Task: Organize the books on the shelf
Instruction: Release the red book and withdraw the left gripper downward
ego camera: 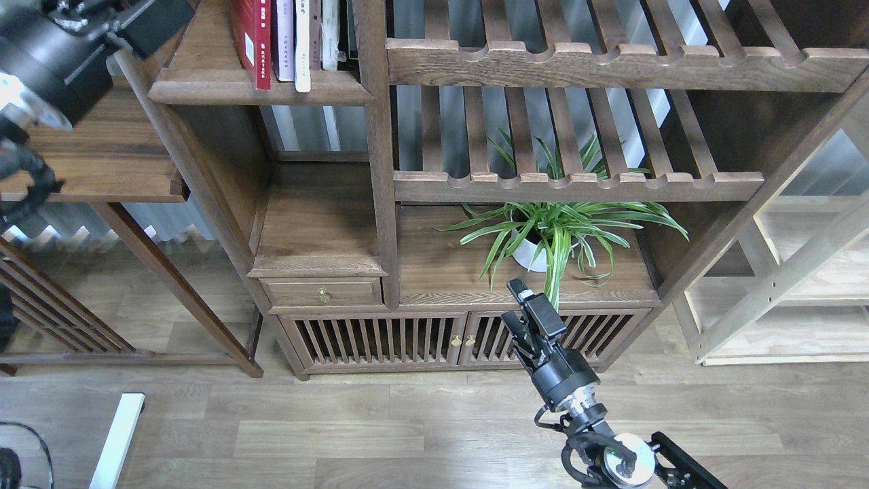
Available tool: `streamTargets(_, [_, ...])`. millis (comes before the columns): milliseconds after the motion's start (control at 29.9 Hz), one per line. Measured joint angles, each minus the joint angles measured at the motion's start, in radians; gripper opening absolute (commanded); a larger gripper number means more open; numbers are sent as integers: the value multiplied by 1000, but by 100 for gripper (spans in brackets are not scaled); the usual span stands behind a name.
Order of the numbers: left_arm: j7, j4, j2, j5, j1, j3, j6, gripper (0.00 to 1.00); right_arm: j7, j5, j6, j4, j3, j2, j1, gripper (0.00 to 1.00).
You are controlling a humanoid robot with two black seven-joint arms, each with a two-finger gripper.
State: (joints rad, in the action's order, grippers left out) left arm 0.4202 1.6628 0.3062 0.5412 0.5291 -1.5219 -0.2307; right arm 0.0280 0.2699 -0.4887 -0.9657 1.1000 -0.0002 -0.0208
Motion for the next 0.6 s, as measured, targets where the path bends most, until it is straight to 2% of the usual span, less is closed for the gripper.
streamTargets(134, [-29,-18,-71,-10,-91,-5,-136,99,0,-1,0,-1,0,0,-3,99])
streamTargets(334, [-71,-41,-182,-88,-263,22,-229,99,-2,-3,0,-12,1,0,-4,99])
streamTargets(602, [-90,-157,-273,-203,-384,116,-258,99,-1,-24,0,-67,8,0,-10,99])
